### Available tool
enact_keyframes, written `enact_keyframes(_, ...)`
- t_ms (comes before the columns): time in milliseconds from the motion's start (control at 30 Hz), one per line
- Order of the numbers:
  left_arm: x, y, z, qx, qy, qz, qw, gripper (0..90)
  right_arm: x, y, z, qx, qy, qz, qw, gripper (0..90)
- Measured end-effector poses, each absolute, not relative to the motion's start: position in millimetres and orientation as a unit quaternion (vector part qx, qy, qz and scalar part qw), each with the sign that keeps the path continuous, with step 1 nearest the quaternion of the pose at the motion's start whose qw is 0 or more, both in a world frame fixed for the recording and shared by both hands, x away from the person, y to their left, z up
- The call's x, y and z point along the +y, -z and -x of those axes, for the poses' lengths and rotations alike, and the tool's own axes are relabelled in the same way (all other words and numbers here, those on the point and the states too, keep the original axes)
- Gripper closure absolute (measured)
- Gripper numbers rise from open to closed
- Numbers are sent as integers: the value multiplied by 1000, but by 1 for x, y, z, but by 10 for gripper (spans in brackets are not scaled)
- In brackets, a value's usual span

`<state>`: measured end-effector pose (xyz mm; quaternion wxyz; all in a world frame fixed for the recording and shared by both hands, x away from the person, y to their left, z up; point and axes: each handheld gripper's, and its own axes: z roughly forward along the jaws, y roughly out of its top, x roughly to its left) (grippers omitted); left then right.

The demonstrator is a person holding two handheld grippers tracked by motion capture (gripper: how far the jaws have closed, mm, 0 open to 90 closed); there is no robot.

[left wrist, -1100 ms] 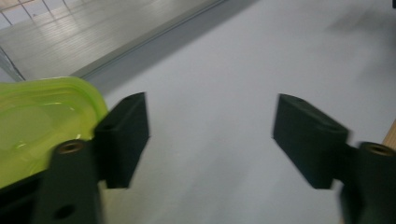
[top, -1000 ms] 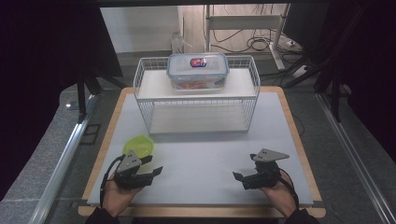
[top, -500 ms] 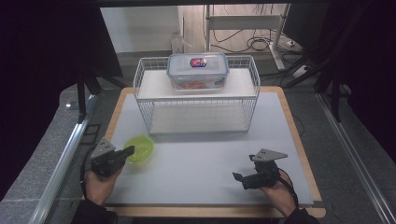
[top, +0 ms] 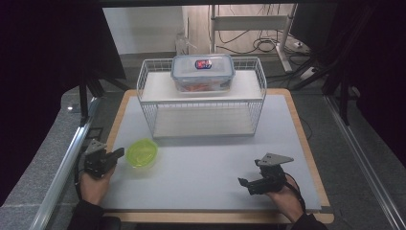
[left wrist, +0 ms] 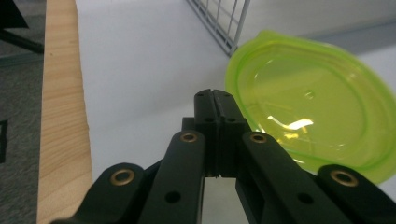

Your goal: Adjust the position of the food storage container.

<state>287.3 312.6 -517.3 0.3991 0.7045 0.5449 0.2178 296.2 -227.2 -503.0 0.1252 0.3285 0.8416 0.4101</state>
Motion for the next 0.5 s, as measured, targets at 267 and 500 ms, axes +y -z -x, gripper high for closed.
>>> enact_keyframes(267,305,521,-291,544,-214,-715,384,894,-225,505,-296,849,-402,-322,120,49)
enact_keyframes(500,295,521,-296,536,-205,-722,387,895,-225,507,-296,850,-399,-323,119,50)
